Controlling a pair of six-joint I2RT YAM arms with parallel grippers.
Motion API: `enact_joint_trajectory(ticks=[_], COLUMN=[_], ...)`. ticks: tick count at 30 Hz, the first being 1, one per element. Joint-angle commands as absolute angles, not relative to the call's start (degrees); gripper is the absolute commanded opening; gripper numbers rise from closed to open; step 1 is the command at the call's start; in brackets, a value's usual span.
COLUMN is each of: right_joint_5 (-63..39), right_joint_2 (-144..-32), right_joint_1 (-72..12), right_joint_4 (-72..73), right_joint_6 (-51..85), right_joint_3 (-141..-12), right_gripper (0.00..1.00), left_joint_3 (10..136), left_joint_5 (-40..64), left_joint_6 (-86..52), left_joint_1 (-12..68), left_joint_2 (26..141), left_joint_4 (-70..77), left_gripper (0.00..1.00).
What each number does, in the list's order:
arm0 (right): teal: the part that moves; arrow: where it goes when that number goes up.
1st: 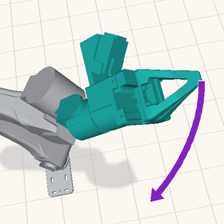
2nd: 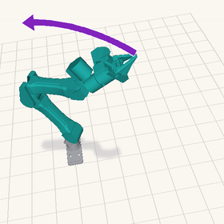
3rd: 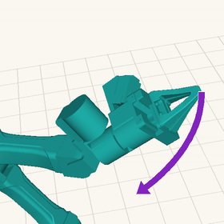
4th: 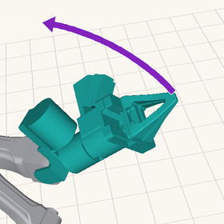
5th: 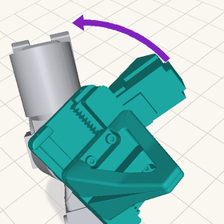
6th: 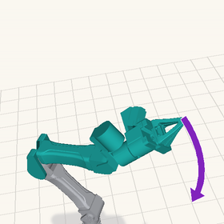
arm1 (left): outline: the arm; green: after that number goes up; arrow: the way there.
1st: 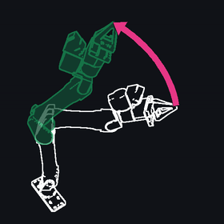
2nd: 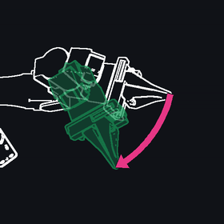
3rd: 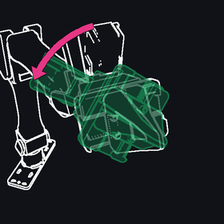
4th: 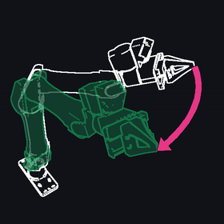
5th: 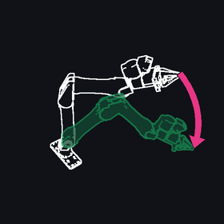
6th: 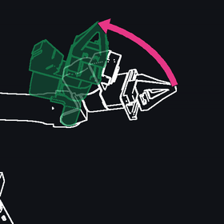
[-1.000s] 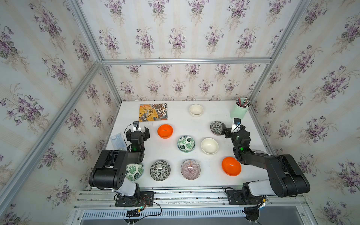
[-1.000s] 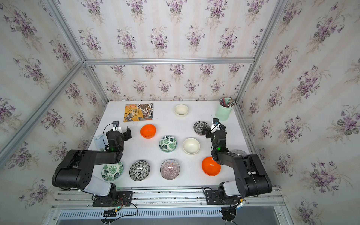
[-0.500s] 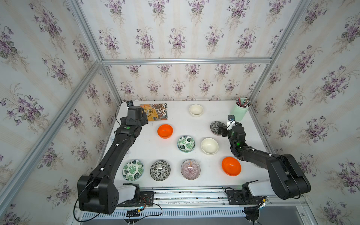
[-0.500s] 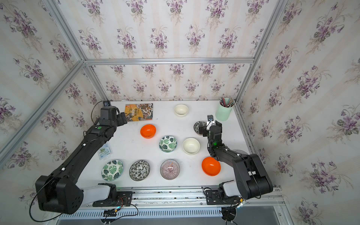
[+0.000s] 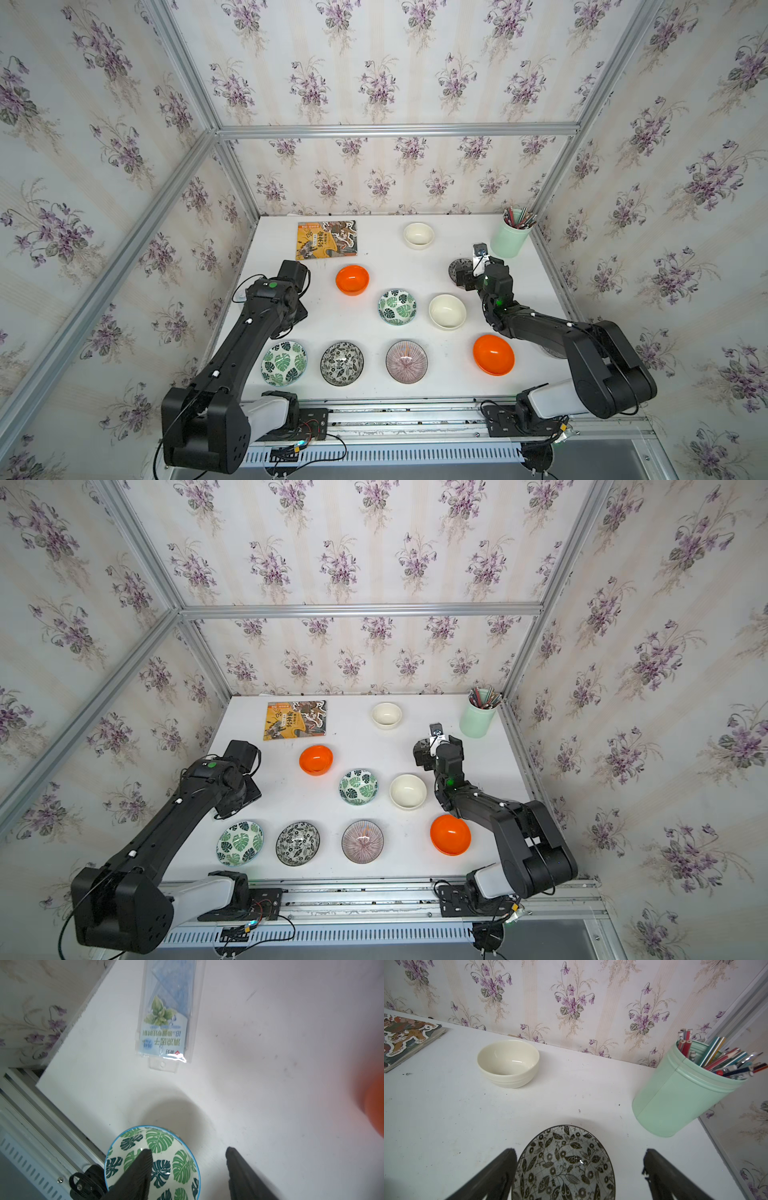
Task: Stack the bowls
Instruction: Pick up the bowl from the center of the board.
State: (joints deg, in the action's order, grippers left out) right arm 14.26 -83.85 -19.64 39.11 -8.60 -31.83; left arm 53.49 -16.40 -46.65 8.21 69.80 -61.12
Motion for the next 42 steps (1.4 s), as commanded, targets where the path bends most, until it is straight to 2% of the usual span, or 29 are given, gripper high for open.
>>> enact_joint_trajectory(ticks=[1, 9, 13, 22, 25, 28, 34, 42], right_joint_5=[15.35, 16.07, 16.38, 17.56, 18.17, 18.48, 22.26, 23.48], right_joint_2=[-84.61, -86.04, -86.62, -87.52, -87.78, -88.17, -89.28, -88.33], right_joint_1=[-20.20, -20.77, -20.96, -21.38, -21.40, -21.44, -21.37, -17.88], right_joint_4=[39.18, 37.89, 37.47, 36.75, 36.67, 36.74, 35.85, 27.69], right_joint_6=[-8.97, -9.38, -9.48, -9.84, -9.95, -9.89, -7.60, -0.38], right_joint_3=[-32.55, -33.75, -34.10, -34.79, -34.96, -35.11, -36.52, -39.43], right_gripper=[1.00, 1.00, 1.00, 1.00, 1.00, 1.00, 1.00, 1.00], left_joint_3=[50.72, 45.52, 45.15, 44.48, 44.58, 46.48, 63.15, 96.08], left_joint_5=[-13.13, -10.49, -9.76, -8.60, -7.47, -8.03, -13.37, -16.90], left_joint_6=[-51.44, -51.97, -50.91, -49.76, -48.99, -47.42, -35.26, -15.47], left_joint_1=[8.22, 8.34, 8.39, 8.53, 8.54, 8.88, 18.02, 37.22], left_joint_2=[70.33, 72.92, 75.92, 76.67, 76.58, 76.19, 79.49, 99.08], left_joint_4=[-60.47, -55.07, -52.82, -51.05, -50.74, -51.37, -56.37, -68.10], left_gripper=[0.58, 0.56, 0.47, 0.15, 0.00, 0.00, 0.00, 0.00])
